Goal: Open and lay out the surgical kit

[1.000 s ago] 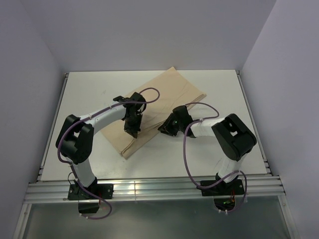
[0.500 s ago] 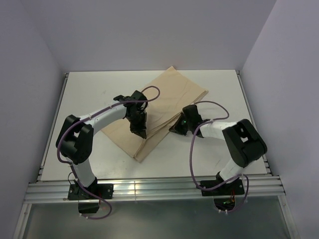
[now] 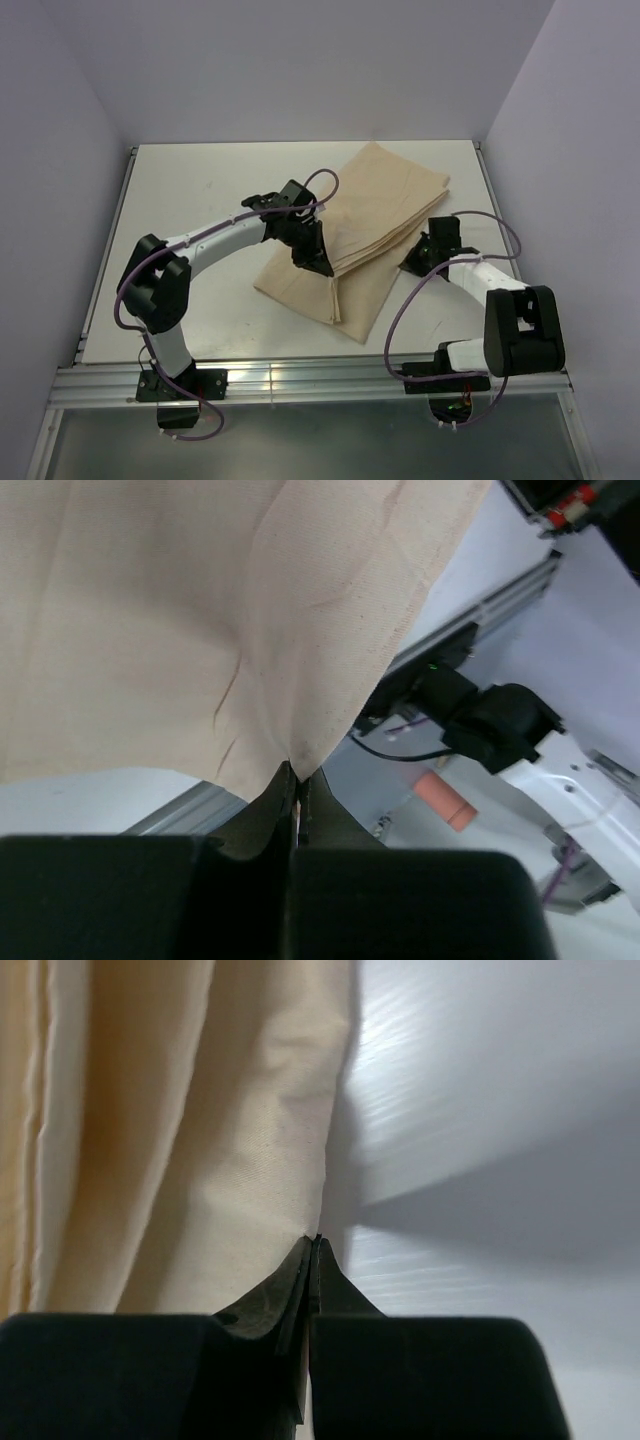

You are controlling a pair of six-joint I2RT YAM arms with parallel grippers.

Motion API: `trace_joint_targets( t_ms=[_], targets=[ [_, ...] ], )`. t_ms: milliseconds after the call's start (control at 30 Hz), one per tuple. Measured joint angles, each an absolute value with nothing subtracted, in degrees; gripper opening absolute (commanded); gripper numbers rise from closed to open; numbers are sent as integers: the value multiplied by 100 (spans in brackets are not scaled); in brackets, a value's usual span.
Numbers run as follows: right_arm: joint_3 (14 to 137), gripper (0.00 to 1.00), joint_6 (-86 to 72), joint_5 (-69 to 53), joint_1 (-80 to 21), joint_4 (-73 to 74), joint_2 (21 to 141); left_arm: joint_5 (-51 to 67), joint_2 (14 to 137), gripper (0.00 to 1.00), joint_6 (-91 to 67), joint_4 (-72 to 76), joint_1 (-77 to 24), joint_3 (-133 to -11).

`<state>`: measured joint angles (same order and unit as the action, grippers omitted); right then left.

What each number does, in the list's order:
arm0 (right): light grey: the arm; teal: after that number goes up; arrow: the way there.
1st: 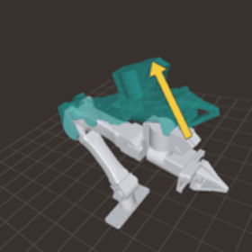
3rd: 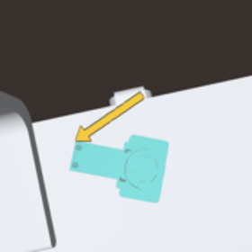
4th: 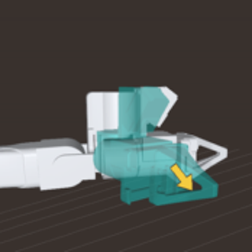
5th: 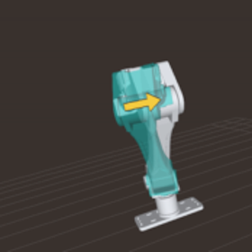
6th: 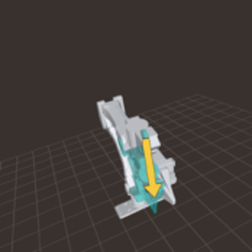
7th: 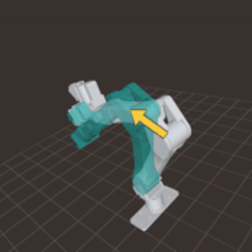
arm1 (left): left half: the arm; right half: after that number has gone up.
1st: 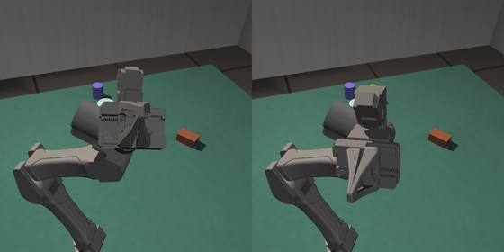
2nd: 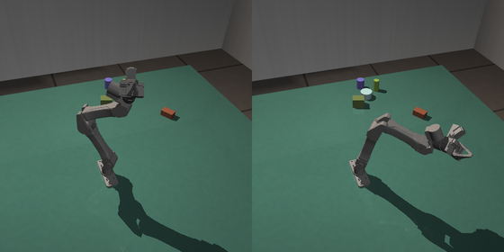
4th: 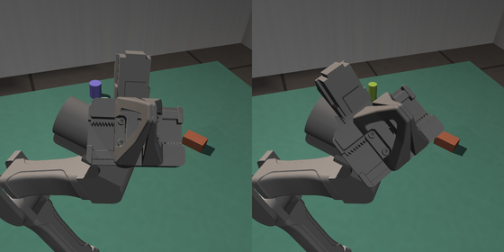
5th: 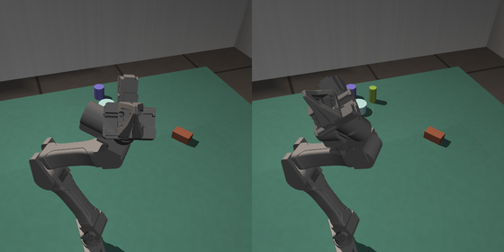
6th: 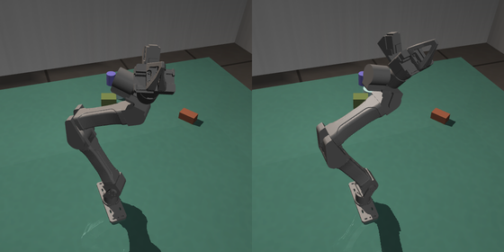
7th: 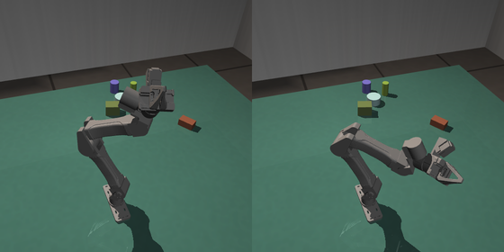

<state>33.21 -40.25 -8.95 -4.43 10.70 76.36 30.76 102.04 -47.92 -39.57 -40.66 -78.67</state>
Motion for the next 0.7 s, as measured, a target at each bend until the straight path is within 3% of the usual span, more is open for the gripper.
trace_joint_targets(
  t_ms=[167, 400, 700],
  targets=[
    [3345, 0, -3586, -762, 340, 1494, 7620, 3439, 10204, 0, -5347, -3339, -4145, -7863],
    [3669, 0, -3306, -635, 552, 2025, 7638, 3564, 10497, 0, -5293, -3328, -3811, -8230],
    [4517, 0, -3170, -327, 851, 2718, 8031, 2945, 10558, 0, -4545, -3594, -1190, -8171]
  ],
)
